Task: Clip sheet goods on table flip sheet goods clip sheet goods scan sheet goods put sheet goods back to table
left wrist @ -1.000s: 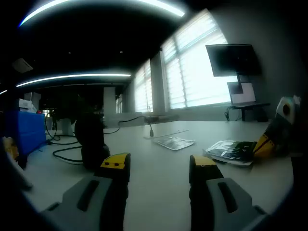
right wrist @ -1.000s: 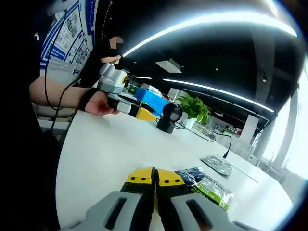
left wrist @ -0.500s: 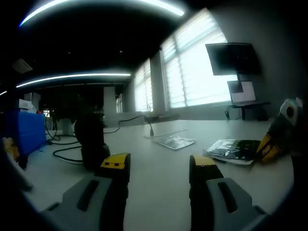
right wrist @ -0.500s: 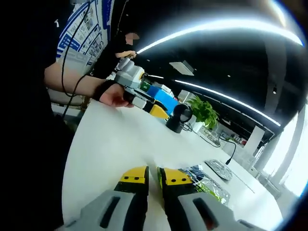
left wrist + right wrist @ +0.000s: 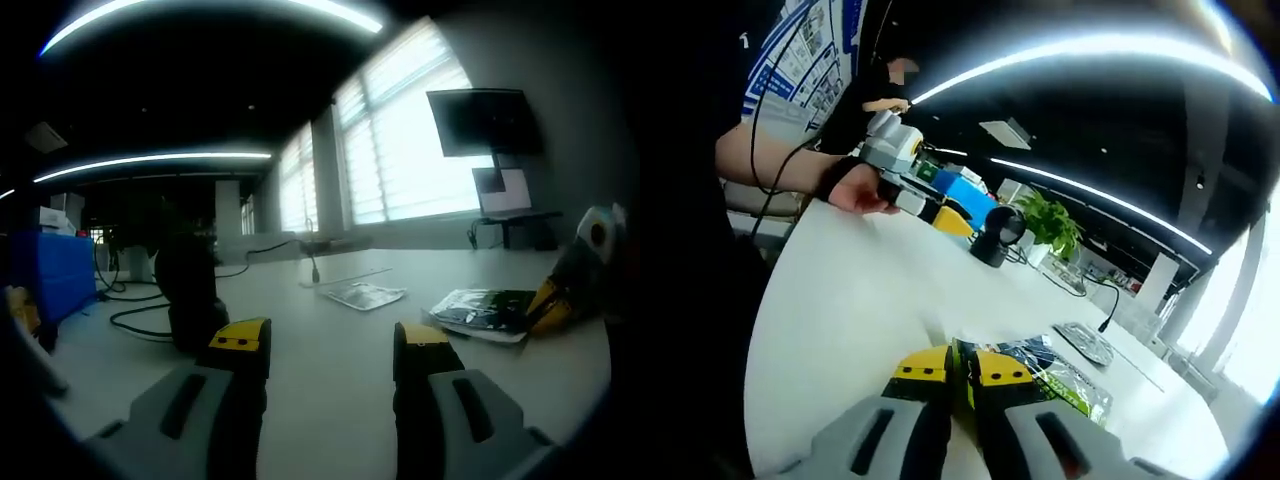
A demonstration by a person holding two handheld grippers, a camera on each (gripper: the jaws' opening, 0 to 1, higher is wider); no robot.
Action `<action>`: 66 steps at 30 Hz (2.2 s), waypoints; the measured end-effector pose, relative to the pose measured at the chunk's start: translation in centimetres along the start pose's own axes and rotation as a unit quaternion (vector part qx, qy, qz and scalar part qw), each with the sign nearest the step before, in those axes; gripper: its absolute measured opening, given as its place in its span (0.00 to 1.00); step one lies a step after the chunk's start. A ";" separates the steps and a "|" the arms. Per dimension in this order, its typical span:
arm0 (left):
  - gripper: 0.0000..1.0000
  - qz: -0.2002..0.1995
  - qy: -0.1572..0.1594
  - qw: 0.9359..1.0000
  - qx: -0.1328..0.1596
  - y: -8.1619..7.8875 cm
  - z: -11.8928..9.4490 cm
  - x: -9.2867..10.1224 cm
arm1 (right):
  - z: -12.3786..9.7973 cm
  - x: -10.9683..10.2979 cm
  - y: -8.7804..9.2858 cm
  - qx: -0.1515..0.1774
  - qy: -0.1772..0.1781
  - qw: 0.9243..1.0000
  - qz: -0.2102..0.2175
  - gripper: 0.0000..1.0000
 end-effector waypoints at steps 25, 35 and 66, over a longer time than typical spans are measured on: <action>0.42 -0.001 -0.001 1.000 0.001 0.0 0.0 -0.1 | -0.5 2.8 -1.3 0.033 0.053 0.987 0.149 0.00; 0.42 -0.003 -0.002 1.000 -0.001 0.0 0.0 0.0 | -1.0 3.5 -1.9 0.036 0.074 0.980 0.179 0.00; 0.42 0.005 -0.007 1.000 -0.008 0.2 0.1 -0.1 | -2.9 9.2 -4.5 0.060 0.175 0.952 0.242 0.00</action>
Point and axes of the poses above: the point that each gripper's makers call its tool centre point, and the gripper's own axes: z roughly forward along the fingers, x roughly to its right, y roughly out of its underside, the point moved 9 cm from there along -z, roughly backward along the fingers, and after that the axes turned 8 degrees about -x, right-handed, at the moved point
